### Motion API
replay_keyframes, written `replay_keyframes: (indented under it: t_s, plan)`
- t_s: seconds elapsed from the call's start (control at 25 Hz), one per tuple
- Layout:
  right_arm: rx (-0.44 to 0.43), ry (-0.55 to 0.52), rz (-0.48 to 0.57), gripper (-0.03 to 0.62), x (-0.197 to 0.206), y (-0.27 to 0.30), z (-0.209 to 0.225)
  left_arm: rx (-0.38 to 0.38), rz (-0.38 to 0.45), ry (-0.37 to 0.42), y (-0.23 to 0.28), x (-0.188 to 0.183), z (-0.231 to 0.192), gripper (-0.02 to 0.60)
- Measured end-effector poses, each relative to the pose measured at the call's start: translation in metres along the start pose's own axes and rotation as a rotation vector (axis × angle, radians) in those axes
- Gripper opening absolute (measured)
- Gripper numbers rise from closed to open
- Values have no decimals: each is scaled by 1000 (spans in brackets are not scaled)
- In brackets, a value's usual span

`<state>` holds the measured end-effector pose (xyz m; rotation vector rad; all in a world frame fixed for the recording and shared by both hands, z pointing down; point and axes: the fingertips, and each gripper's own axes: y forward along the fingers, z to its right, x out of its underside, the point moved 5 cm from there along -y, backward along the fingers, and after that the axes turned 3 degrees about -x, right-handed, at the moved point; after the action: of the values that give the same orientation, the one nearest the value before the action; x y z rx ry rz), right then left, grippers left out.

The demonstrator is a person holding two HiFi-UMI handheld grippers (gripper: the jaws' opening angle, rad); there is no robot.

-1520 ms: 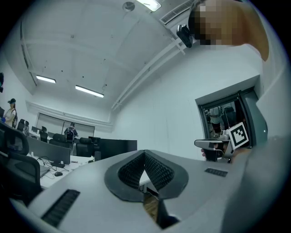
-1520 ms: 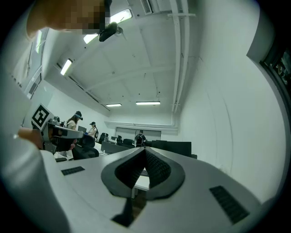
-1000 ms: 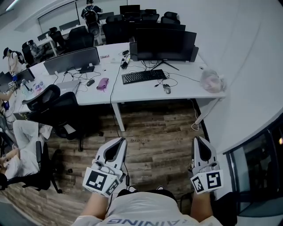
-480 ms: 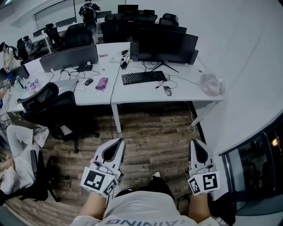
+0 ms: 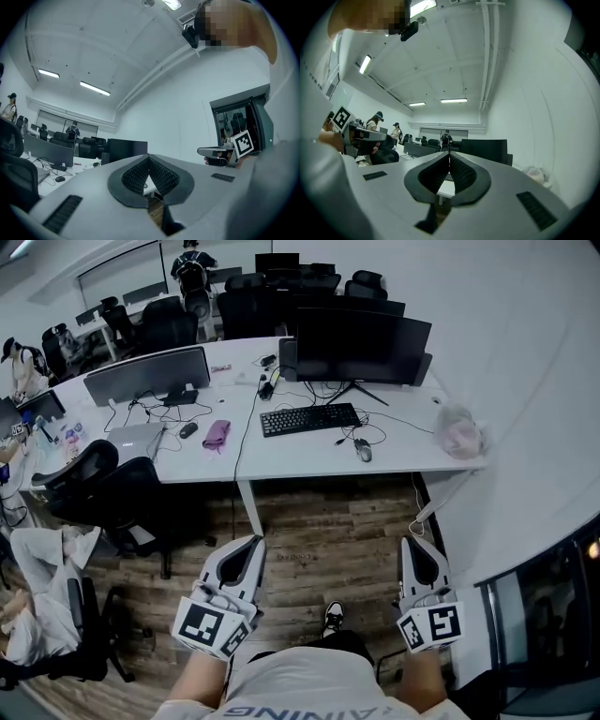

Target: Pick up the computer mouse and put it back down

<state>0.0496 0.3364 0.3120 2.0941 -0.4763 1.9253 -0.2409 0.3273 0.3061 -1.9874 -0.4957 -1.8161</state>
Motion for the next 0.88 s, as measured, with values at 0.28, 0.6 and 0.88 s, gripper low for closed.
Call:
replay_keyframes:
  t_s: [0.28, 0.6, 0.88]
  plan:
    - [-23, 14, -2, 21, 6, 47, 57, -17, -23, 1, 68, 3, 0, 8]
    - [-10, 35, -27, 21, 25, 78, 139, -11, -45, -4, 157, 13, 16, 9]
    - [-2, 66, -51, 21, 48, 97, 211, -12, -63, 5, 228, 26, 39, 9]
